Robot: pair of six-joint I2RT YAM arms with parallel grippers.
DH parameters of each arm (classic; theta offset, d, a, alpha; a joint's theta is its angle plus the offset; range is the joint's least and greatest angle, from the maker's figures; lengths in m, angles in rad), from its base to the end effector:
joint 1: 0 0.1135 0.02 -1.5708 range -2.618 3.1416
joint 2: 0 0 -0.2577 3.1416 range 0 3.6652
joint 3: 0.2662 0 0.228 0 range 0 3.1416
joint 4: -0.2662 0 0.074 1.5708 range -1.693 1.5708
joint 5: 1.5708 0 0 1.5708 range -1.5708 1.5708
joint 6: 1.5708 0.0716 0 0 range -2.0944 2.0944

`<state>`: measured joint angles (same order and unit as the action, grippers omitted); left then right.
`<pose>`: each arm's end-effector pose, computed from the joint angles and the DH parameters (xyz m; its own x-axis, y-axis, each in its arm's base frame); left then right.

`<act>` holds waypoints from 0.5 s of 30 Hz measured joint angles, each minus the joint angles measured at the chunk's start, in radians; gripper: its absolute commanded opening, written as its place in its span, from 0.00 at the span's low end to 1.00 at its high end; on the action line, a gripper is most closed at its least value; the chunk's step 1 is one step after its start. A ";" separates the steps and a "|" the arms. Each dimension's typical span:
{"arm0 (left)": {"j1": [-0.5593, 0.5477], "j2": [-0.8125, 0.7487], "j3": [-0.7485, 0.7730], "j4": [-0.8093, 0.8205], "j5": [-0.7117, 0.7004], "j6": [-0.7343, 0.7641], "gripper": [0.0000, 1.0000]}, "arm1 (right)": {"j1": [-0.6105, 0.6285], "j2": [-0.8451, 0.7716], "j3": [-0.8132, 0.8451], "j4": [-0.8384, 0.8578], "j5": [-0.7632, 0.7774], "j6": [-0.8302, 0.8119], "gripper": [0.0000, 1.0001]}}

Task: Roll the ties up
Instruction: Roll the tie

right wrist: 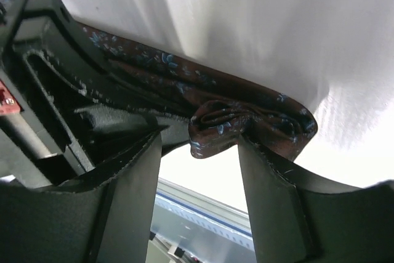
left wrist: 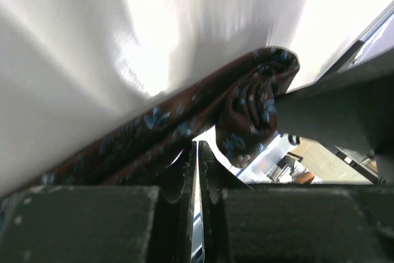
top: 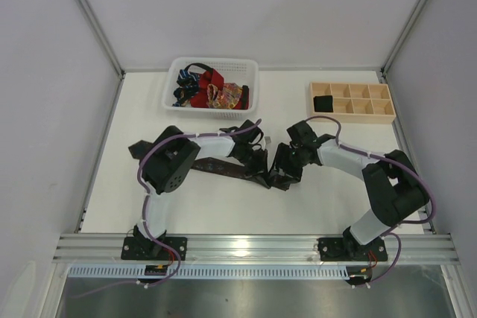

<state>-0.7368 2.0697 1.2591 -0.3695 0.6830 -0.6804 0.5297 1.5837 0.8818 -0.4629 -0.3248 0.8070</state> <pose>0.2568 -0.2940 0.1019 -0.9722 0.2231 0.0711 0.1127 0.7119 -0.6932 0.2353 0.1642 0.1446 -0.9727 0.2236 -0.0614 0.1662 0.8569 0.4880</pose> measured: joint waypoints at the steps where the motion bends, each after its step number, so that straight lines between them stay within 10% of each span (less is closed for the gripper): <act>1: 0.001 -0.006 -0.003 -0.010 -0.002 0.004 0.09 | -0.003 0.000 -0.005 0.013 -0.012 -0.001 0.59; 15: 0.048 -0.159 -0.036 -0.110 -0.025 0.062 0.11 | -0.035 -0.070 -0.074 0.138 -0.113 -0.005 0.45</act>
<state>-0.6891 1.9106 1.2232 -0.4793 0.6582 -0.6182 0.4942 1.5135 0.8074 -0.3244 -0.4377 0.8024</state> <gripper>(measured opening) 0.113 0.473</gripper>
